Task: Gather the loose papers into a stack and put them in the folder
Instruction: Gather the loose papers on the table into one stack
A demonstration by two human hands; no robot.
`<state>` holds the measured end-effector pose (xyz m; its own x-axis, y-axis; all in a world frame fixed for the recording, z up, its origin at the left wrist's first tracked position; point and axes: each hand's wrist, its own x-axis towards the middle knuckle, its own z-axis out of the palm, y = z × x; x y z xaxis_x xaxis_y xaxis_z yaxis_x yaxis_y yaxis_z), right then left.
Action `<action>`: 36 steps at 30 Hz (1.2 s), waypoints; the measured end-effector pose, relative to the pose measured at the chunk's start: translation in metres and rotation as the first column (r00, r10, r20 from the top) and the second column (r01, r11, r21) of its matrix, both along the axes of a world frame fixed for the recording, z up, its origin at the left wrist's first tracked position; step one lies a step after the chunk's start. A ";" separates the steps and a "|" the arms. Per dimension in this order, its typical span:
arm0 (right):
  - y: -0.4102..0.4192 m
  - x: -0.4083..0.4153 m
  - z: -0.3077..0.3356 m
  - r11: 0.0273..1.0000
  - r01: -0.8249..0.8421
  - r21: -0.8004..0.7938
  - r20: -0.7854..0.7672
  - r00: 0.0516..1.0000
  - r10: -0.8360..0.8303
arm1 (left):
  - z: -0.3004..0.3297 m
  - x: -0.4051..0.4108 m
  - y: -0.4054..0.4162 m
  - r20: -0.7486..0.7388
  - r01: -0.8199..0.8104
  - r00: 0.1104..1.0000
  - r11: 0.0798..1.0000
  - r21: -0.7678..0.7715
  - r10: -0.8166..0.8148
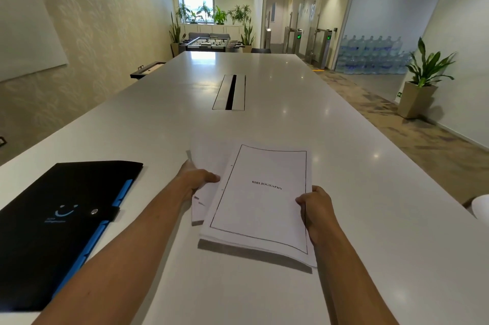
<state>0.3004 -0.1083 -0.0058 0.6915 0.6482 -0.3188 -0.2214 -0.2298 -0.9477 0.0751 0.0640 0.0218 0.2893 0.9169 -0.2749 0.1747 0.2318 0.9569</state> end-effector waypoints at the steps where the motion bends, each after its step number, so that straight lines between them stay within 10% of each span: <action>1: -0.001 0.000 0.002 1.000 0.031 -0.002 -0.006 0.999 -0.031 | -0.001 -0.004 -0.001 0.000 0.015 1.000 1.000 0.006 -0.015; 20: -0.003 -0.042 0.006 0.990 -0.037 -0.135 0.410 0.908 0.089 | -0.010 -0.039 -0.028 0.108 0.220 0.970 0.975 -0.028 -0.216; 29: 0.000 -0.046 -0.002 0.992 0.115 0.047 0.288 0.950 -0.124 | -0.020 -0.044 -0.037 0.221 0.239 0.937 0.957 0.163 -0.271; 36: -0.003 -0.036 0.013 0.951 0.139 0.274 -0.315 0.948 -0.048 | -0.009 -0.054 -0.036 0.232 0.229 0.920 0.914 0.334 -0.315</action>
<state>0.2648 -0.1109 0.0072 0.6546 0.6805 -0.3294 -0.5131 0.0800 -0.8546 0.0207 0.0282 0.0130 0.5631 0.8173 0.1223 -0.0899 -0.0865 0.9922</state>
